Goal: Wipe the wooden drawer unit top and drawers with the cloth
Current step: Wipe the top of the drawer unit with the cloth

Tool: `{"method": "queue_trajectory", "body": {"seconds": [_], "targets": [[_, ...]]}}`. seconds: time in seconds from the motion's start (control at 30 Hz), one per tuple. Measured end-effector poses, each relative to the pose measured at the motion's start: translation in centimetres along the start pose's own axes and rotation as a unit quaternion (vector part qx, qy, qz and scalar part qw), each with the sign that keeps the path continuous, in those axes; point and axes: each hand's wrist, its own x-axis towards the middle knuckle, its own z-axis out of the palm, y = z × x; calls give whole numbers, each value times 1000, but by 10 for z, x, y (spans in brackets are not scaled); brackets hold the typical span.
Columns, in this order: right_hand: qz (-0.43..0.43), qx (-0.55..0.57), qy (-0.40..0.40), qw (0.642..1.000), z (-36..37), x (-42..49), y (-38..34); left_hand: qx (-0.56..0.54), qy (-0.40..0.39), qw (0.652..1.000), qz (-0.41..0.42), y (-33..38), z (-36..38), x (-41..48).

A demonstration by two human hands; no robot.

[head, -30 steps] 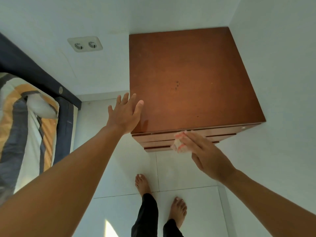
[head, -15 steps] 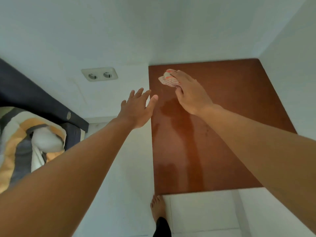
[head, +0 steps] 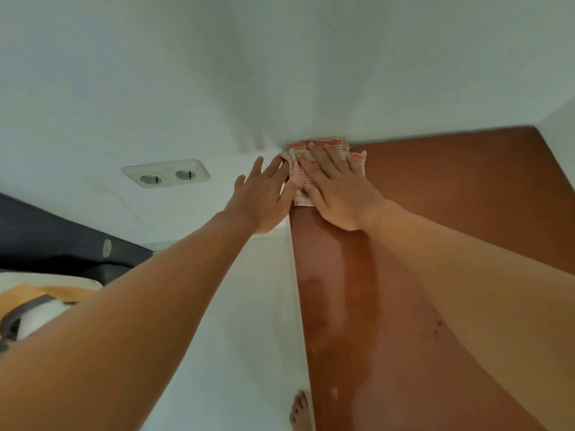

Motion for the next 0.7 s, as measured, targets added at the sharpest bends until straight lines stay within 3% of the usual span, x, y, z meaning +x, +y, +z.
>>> {"method": "queue_trajectory", "body": {"seconds": [0.7], "targets": [[23,6,-17,1000,8,-19,-12,35,-33,999,-15,3,-1,-2]]}}
